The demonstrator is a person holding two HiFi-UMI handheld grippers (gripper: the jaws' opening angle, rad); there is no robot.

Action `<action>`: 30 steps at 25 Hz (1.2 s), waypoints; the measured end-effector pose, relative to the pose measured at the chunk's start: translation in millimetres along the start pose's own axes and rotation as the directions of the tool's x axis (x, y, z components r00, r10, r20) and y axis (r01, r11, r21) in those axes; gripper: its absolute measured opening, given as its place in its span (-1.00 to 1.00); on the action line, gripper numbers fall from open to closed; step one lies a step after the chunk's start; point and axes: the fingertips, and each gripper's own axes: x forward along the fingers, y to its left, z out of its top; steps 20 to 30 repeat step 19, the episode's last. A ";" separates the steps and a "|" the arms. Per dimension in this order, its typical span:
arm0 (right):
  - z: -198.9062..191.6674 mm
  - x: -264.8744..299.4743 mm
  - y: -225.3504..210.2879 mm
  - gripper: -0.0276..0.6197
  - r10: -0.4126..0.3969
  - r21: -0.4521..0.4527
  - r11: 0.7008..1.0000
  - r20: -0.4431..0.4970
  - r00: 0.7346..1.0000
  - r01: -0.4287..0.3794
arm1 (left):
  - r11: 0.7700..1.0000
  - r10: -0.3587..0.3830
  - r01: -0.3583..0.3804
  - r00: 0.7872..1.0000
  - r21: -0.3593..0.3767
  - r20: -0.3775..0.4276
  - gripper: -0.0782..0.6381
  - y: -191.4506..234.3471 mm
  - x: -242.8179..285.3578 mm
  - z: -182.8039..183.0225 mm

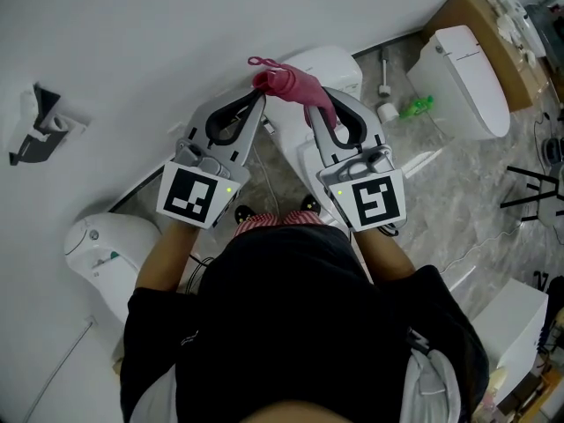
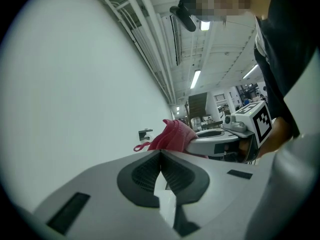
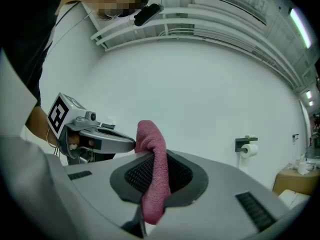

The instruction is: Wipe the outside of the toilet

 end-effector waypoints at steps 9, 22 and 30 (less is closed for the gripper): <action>4.4 -6.9 0.9 -0.75 -0.026 -0.015 1.000 -0.005 1.000 0.026 | 0.999 -0.038 0.037 0.999 0.015 0.021 -0.76 -3.9 3.2 7.6; 2.7 -4.9 1.3 -0.75 -0.038 -0.020 0.999 -0.018 0.999 0.038 | 0.997 -0.072 0.072 0.997 0.030 0.015 -0.76 -2.9 6.0 4.9; 2.7 -4.9 1.3 -0.75 -0.038 -0.020 0.999 -0.018 0.999 0.038 | 0.997 -0.072 0.072 0.997 0.030 0.015 -0.76 -2.9 6.0 4.9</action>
